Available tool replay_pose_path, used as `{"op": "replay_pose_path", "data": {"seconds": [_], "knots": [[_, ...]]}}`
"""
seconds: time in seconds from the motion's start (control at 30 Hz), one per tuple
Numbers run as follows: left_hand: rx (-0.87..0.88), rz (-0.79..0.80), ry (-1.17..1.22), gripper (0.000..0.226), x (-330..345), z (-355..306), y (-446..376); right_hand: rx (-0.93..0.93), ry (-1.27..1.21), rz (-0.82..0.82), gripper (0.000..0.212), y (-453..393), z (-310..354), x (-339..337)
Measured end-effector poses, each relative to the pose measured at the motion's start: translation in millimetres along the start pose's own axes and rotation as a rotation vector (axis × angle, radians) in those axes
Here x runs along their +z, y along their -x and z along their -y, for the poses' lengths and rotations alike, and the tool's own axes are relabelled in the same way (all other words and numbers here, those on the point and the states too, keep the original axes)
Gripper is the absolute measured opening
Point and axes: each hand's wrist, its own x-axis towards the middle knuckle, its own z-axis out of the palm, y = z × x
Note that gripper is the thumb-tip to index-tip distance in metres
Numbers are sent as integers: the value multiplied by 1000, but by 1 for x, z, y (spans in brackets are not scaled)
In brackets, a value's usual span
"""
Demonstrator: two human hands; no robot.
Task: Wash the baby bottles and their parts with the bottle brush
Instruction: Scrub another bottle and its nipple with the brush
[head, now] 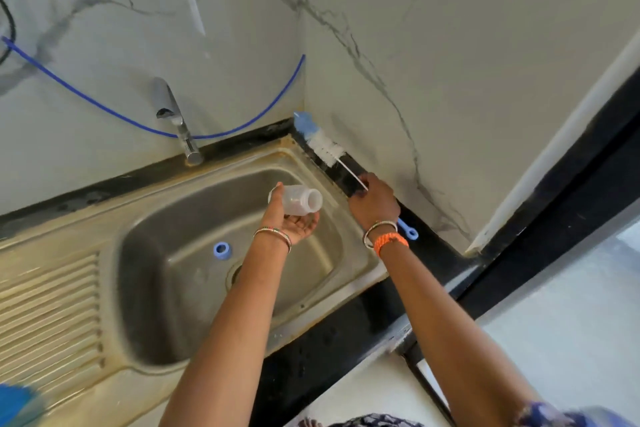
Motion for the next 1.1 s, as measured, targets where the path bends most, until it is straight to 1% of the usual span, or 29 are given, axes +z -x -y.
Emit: {"op": "replay_pose_path", "data": {"seconds": [0.1,0.17,0.23,0.33,0.4,0.47,0.57,0.6,0.7,0.73,0.8,0.83,0.93,1.0,1.1], "knots": [[65,-26,19,54,4,-13,10,40,-123,-106,21,18,26,-11],[111,-3,18,51,8,-26,22,-5,-248,-139,14,26,46,-18],[181,48,29,48,13,-44,33,-71,-369,-115,16,31,64,-19],[280,110,53,47,19,-72,51,-163,-529,-43,29,39,91,-19],[330,111,64,44,17,-87,64,-204,-557,-22,26,44,106,-20],[368,90,91,43,11,-100,76,-223,-554,-27,20,49,116,-18],[416,59,144,44,0,-123,89,-288,-427,-81,10,53,124,-11],[439,40,155,44,-3,-131,93,-321,-413,-71,12,54,125,-8],[499,-41,177,45,-13,-151,104,-412,-419,-28,28,56,131,-2],[514,-65,185,47,-17,-157,108,-430,-445,-13,28,57,133,-1],[547,-92,206,47,-25,-167,113,-416,-478,7,22,59,134,2],[562,-102,219,47,-29,-172,114,-406,-474,-4,18,59,133,3],[598,-174,232,54,-36,-183,121,-433,-422,-111,8,59,132,1],[616,-230,256,54,-40,-187,121,-460,-401,-167,7,58,129,0],[626,-269,291,58,-45,-189,119,-496,-376,-218,8,56,125,0]]}}
